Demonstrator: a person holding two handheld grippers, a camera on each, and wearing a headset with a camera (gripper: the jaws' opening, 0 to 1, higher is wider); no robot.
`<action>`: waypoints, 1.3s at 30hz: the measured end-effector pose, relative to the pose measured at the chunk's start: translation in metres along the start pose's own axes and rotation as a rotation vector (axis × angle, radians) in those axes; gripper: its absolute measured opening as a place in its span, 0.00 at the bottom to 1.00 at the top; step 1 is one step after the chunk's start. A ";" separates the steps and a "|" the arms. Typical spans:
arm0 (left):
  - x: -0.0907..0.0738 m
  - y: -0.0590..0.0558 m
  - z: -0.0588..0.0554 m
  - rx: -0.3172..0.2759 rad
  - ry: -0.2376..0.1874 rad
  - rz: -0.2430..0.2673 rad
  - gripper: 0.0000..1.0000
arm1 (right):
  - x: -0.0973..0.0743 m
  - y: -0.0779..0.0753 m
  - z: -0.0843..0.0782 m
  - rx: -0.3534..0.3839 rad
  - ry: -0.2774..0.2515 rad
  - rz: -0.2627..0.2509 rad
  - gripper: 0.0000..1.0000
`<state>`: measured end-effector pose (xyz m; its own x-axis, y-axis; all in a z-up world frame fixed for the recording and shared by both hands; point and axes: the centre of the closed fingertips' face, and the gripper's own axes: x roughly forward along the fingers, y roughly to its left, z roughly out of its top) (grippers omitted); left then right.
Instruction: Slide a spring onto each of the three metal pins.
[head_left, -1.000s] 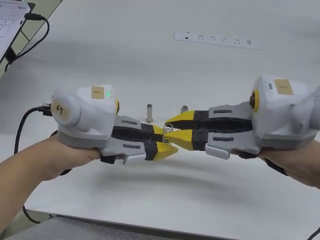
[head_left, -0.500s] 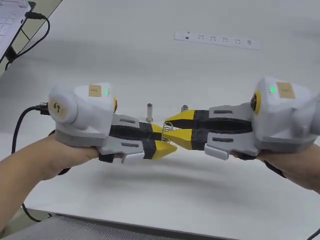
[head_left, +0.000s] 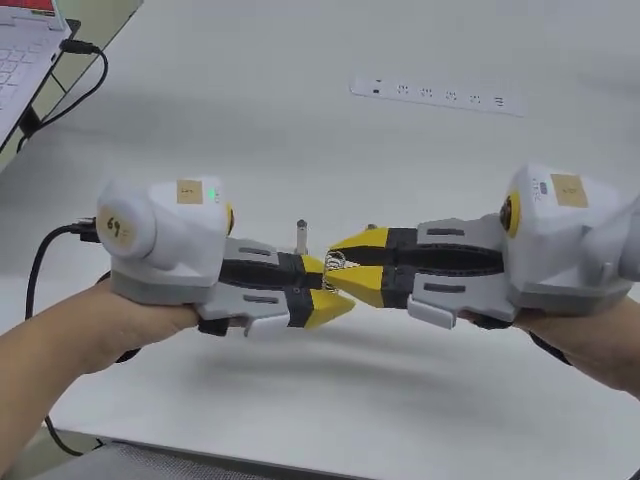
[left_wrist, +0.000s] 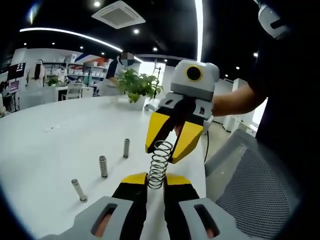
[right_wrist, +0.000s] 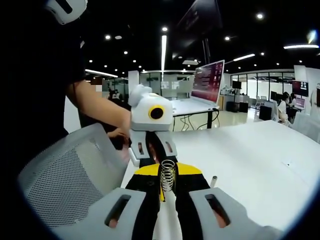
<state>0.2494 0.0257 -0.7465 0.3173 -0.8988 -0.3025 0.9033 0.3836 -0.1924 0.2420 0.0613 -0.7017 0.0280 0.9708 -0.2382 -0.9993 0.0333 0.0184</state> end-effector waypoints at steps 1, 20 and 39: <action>0.000 0.000 0.000 0.002 0.000 0.000 0.04 | 0.000 0.000 0.000 0.002 0.000 -0.001 0.07; -0.006 0.012 0.001 -0.010 -0.006 0.064 0.26 | -0.004 -0.009 -0.004 -0.005 0.017 -0.033 0.08; -0.029 0.042 -0.010 -0.016 -0.016 0.243 0.81 | -0.006 -0.013 -0.005 -0.004 0.028 -0.061 0.08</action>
<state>0.2754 0.0697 -0.7549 0.5291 -0.7832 -0.3266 0.7953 0.5919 -0.1311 0.2549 0.0542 -0.7057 0.0878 0.9601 -0.2653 -0.9959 0.0909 -0.0006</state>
